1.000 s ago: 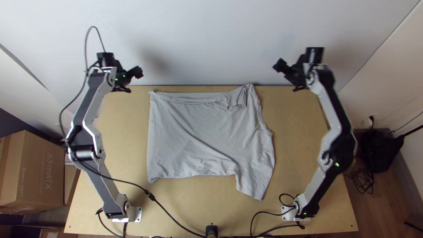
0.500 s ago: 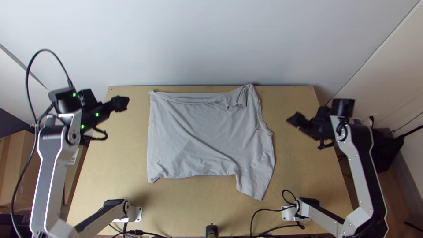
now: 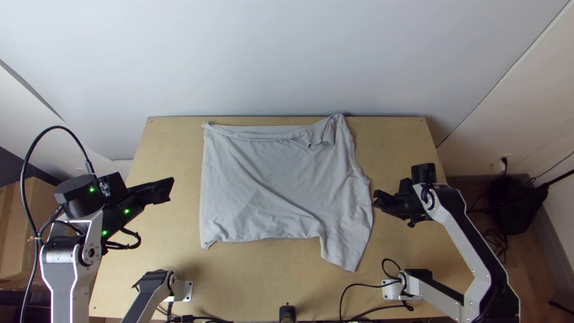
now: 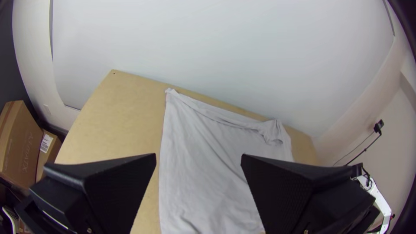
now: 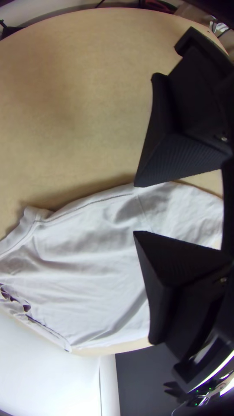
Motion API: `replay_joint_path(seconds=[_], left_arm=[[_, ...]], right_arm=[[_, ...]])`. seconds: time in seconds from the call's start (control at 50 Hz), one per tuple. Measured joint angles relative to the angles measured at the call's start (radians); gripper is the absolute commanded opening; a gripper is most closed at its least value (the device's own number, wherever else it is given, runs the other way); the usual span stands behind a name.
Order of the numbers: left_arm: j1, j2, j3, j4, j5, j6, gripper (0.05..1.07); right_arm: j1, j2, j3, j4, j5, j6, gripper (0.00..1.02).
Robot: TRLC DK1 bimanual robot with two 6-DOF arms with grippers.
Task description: Fold the t-shirt
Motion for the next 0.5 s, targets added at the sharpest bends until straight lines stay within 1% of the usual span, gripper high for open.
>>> replay_joint_path(seconds=[0.06, 0.16, 0.32, 0.5], left_arm=[[0.001, -0.012, -0.001, -0.010, 0.000, 0.013, 1.00], [0.002, -0.026, -0.006, -0.017, 0.000, 0.027, 1.00], [0.003, -0.036, -0.019, -0.018, 0.000, 0.038, 1.00], [0.003, -0.035, -0.047, -0.017, 0.000, 0.042, 1.00]], right_arm=[[0.000, 0.003, -0.008, 0.009, 0.000, 0.006, 0.51], [0.000, 0.020, -0.009, 0.021, 0.004, 0.007, 0.51], [0.001, 0.064, -0.018, 0.039, 0.043, 0.007, 0.51], [0.031, 0.147, -0.048, 0.064, 0.064, 0.007, 0.51]])
